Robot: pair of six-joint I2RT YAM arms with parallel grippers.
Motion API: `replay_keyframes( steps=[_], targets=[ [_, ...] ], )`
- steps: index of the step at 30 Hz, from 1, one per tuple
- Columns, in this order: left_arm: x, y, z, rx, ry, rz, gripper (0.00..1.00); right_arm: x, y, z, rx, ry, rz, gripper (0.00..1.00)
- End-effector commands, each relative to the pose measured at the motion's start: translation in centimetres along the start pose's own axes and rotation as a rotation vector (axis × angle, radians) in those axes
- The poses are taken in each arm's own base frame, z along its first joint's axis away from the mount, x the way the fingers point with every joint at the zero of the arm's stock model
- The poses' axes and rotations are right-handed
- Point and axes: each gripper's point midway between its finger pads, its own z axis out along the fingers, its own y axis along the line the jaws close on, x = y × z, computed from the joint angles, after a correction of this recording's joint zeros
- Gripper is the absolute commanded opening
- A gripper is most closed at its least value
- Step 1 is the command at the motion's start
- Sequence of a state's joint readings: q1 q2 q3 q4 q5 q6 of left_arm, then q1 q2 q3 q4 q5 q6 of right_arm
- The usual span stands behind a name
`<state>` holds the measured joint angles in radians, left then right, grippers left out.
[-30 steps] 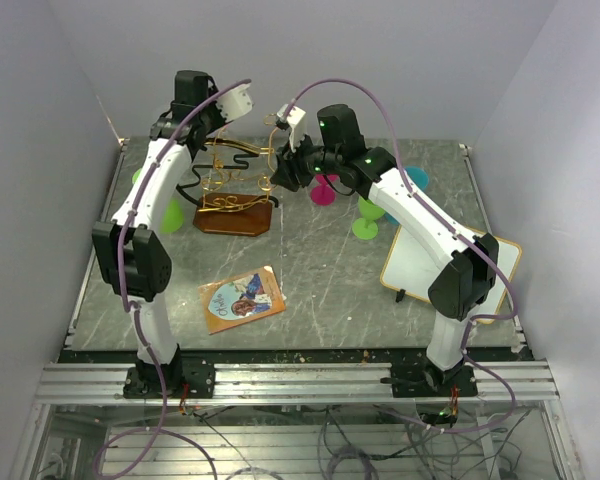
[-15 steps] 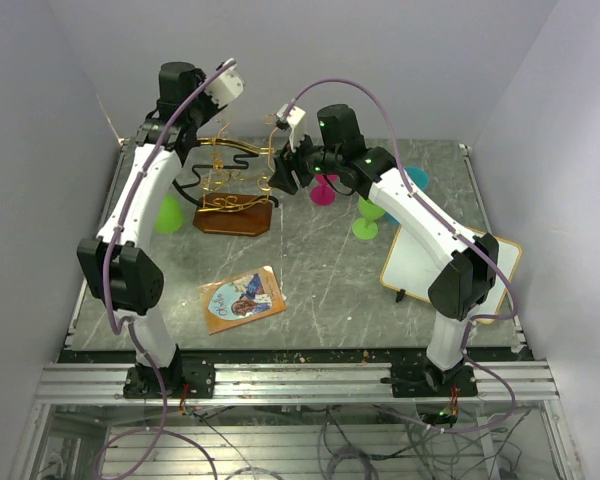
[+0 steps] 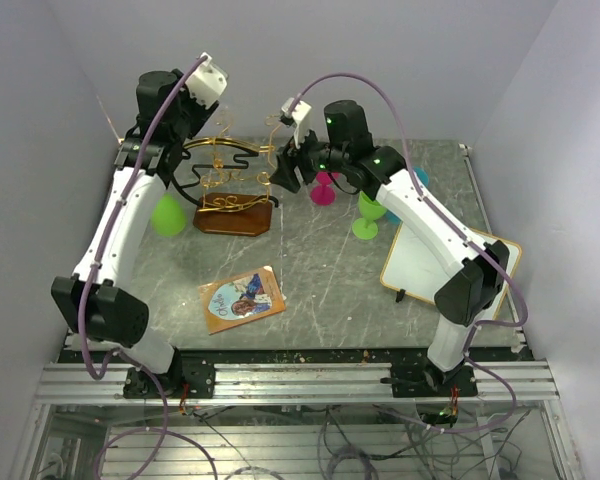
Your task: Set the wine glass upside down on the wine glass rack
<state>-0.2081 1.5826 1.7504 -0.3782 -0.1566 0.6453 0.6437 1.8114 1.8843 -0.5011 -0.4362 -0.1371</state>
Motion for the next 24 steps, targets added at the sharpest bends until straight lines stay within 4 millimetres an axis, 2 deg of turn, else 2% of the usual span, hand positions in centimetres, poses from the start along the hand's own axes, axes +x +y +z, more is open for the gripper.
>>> replay_keyframes(
  steps=[1,6,10,19,21,24],
  targets=[
    [-1.6,0.6,-1.9,-0.003,-0.073,-0.074,0.64,-1.2,0.7,-1.3,0.002,-0.007,-0.004,0.63],
    [-1.1,0.2,-3.4,0.011,-0.073,-0.088,0.66,-1.8,0.6,-1.6,0.007,-0.017,-0.01,0.66],
    [-0.8,-0.2,-4.6,0.036,-0.065,-0.125,0.71,-2.9,0.6,-2.3,0.023,-0.038,-0.029,0.68],
    [-0.7,-2.5,-6.8,0.138,-0.068,-0.24,0.91,-6.0,0.0,-6.3,0.125,-0.094,-0.113,0.72],
    [-0.9,-2.7,-7.3,0.154,-0.076,-0.259,0.94,-6.0,-0.7,-7.3,0.173,-0.09,-0.134,0.72],
    [-1.2,-3.1,-8.1,0.176,-0.094,-0.287,0.95,-5.3,-2.9,-9.0,0.25,-0.079,-0.132,0.73]
  ],
)
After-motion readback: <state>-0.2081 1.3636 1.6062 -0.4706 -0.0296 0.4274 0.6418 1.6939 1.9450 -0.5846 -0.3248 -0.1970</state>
